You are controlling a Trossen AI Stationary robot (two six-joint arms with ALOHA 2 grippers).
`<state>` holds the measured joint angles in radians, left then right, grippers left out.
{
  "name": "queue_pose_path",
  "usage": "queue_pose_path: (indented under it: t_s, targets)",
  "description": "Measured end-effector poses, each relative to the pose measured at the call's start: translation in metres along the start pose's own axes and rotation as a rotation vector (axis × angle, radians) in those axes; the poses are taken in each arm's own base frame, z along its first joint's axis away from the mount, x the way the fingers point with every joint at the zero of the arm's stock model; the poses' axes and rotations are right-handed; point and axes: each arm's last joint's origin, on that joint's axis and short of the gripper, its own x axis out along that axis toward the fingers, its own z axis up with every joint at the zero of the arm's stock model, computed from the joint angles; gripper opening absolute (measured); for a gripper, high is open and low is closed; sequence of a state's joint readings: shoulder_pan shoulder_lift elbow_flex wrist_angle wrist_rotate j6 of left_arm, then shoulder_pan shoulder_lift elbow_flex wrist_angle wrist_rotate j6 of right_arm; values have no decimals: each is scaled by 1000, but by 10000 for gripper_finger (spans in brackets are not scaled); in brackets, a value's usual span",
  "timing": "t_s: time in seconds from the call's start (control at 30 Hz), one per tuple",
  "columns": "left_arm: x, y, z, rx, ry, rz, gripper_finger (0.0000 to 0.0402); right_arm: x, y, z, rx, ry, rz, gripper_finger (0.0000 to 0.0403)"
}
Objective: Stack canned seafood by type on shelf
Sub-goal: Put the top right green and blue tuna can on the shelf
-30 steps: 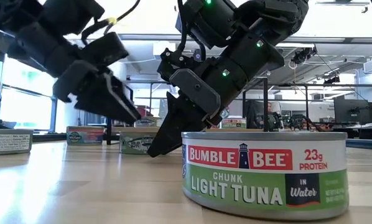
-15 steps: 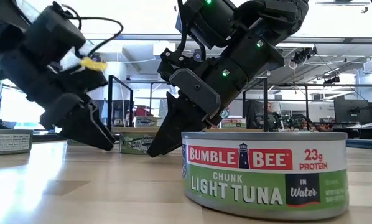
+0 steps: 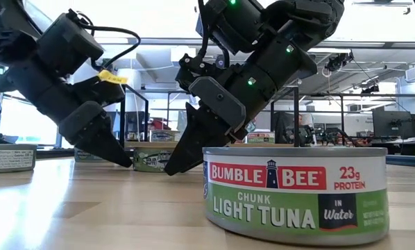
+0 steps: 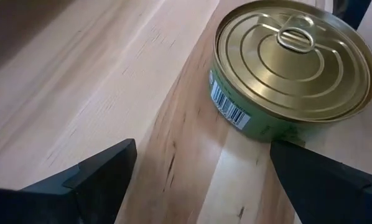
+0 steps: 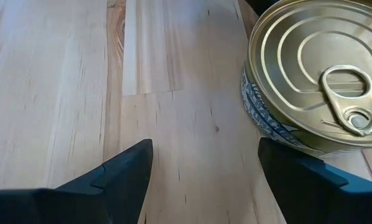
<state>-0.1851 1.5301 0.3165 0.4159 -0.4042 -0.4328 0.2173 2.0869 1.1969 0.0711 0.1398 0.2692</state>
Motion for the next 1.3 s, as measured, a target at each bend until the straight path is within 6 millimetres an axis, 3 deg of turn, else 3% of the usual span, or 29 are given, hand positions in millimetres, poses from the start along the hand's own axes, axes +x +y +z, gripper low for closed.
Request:
queue_pose_path:
  t_s: [0.47, 0.8, 0.97, 1.3]
  targets:
    - [2, -2, 7, 3, 30, 21, 365, 0, 0, 0, 0, 0, 1, 288]
    - [3, -19, 12, 239, 14, -86, 365, 0, 0, -1, 15, 5, -1, 288]
    - [2, -26, 19, 256, -79, -127, 365, 0, 0, -1, 14, 7, -1, 288]
    - [21, -30, 9, 234, -118, -118, 365, 0, 0, 0, 11, 5, 0, 288]
